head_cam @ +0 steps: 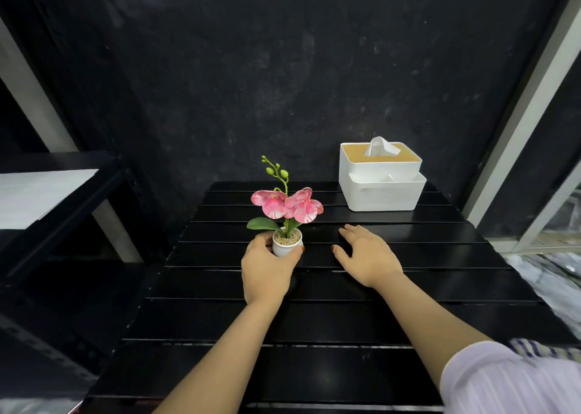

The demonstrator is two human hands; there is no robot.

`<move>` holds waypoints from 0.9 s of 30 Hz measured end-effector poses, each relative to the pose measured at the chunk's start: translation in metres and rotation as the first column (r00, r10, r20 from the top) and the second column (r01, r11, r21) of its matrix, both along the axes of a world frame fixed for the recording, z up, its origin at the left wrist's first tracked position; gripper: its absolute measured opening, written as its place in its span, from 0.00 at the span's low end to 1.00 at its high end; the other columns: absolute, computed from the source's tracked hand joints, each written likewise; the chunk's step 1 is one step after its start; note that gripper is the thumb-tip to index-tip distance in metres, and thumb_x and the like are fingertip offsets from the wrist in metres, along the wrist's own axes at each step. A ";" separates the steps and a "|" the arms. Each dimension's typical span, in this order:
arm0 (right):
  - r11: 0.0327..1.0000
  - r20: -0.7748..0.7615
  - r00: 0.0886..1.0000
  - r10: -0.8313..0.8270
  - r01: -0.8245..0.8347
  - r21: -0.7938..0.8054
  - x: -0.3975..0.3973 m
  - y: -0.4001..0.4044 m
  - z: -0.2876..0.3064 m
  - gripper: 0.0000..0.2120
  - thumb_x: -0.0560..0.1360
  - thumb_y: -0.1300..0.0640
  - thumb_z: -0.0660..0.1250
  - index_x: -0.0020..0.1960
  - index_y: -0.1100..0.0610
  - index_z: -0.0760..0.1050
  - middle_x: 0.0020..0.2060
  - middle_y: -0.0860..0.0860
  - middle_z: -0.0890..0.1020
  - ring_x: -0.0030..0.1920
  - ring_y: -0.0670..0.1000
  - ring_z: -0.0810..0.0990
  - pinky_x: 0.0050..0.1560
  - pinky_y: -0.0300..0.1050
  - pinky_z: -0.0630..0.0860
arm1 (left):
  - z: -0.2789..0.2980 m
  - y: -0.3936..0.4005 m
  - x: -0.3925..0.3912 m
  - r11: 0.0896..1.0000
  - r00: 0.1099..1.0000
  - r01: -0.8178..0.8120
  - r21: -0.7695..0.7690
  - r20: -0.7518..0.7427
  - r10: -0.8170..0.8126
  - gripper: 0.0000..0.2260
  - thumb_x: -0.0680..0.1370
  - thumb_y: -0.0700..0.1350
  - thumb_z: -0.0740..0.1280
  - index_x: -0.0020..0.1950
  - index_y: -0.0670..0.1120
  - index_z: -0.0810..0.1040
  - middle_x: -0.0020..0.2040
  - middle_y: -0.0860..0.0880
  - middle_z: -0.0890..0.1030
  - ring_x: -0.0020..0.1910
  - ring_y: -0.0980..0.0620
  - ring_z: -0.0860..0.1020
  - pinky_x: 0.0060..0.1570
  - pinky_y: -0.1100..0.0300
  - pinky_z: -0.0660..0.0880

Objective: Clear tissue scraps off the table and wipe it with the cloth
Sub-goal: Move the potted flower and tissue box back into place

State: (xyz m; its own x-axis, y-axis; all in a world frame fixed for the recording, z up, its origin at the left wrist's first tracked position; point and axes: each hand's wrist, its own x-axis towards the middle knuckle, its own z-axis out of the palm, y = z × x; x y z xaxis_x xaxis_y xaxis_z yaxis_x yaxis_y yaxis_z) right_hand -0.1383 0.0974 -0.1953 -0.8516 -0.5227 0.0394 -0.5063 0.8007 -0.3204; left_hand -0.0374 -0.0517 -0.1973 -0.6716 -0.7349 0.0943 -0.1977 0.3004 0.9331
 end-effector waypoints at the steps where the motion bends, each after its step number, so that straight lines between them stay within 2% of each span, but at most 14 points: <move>1: 1.000 0.005 1.000 0.002 -0.002 0.004 0.001 0.001 0.000 0.26 0.77 0.44 0.54 0.71 0.55 0.60 0.73 0.51 0.62 0.74 0.52 0.56 0.74 0.49 0.56 | 0.000 0.000 0.000 1.000 1.000 0.006 0.000 0.004 -0.006 0.20 0.65 0.51 0.77 0.53 0.49 0.77 0.50 0.52 0.81 0.47 0.55 0.79 0.45 0.61 0.74; 7: 0.999 0.057 0.998 0.021 -0.024 0.046 0.004 0.002 0.008 0.27 0.77 0.44 0.54 0.72 0.55 0.57 0.74 0.52 0.59 0.75 0.52 0.54 0.74 0.49 0.54 | 0.008 -0.004 0.003 0.998 0.999 0.032 0.050 -0.003 -0.032 0.22 0.64 0.49 0.78 0.54 0.48 0.77 0.52 0.51 0.80 0.48 0.56 0.78 0.45 0.65 0.71; 12: 0.999 0.059 0.998 0.027 -0.029 0.039 0.017 0.016 0.016 0.29 0.76 0.43 0.56 0.73 0.53 0.56 0.74 0.51 0.59 0.74 0.51 0.55 0.75 0.48 0.54 | 0.012 0.001 0.018 0.999 0.999 0.019 0.030 0.038 -0.020 0.27 0.66 0.46 0.77 0.62 0.45 0.73 0.59 0.50 0.75 0.56 0.53 0.75 0.53 0.62 0.69; 19: 1.000 0.074 0.997 -0.018 0.018 -0.005 0.046 0.052 0.026 0.29 0.75 0.42 0.57 0.73 0.52 0.56 0.74 0.49 0.59 0.75 0.50 0.55 0.75 0.47 0.53 | 0.016 0.031 0.045 0.993 0.993 0.112 -0.035 0.034 -0.110 0.17 0.70 0.47 0.73 0.56 0.51 0.73 0.53 0.55 0.73 0.58 0.54 0.73 0.52 0.62 0.67; 23: 0.996 0.099 0.993 -0.063 0.069 -0.062 0.059 0.073 0.033 0.28 0.75 0.43 0.58 0.72 0.51 0.57 0.74 0.48 0.60 0.74 0.49 0.55 0.75 0.47 0.54 | 0.023 0.052 0.046 0.982 0.983 0.181 -0.047 0.053 -0.178 0.18 0.72 0.48 0.71 0.60 0.51 0.73 0.56 0.56 0.74 0.58 0.57 0.72 0.53 0.64 0.67; 27: 0.989 0.105 0.990 -0.095 0.105 -0.104 0.061 0.089 0.042 0.28 0.75 0.44 0.59 0.72 0.51 0.58 0.73 0.48 0.61 0.74 0.48 0.56 0.74 0.46 0.55 | 0.031 0.072 0.037 0.967 0.967 0.250 -0.046 0.049 -0.248 0.19 0.72 0.48 0.71 0.61 0.51 0.72 0.56 0.56 0.74 0.60 0.56 0.72 0.57 0.62 0.70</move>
State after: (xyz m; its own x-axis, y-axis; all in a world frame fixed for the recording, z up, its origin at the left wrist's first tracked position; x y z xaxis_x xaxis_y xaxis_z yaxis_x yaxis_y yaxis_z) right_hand -0.0777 0.1868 -0.1533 -0.9019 -0.4320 0.0036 -0.3866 0.8033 -0.4531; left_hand -0.0001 0.0206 -0.1659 -0.8371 -0.5387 0.0951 -0.1493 0.3922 0.9077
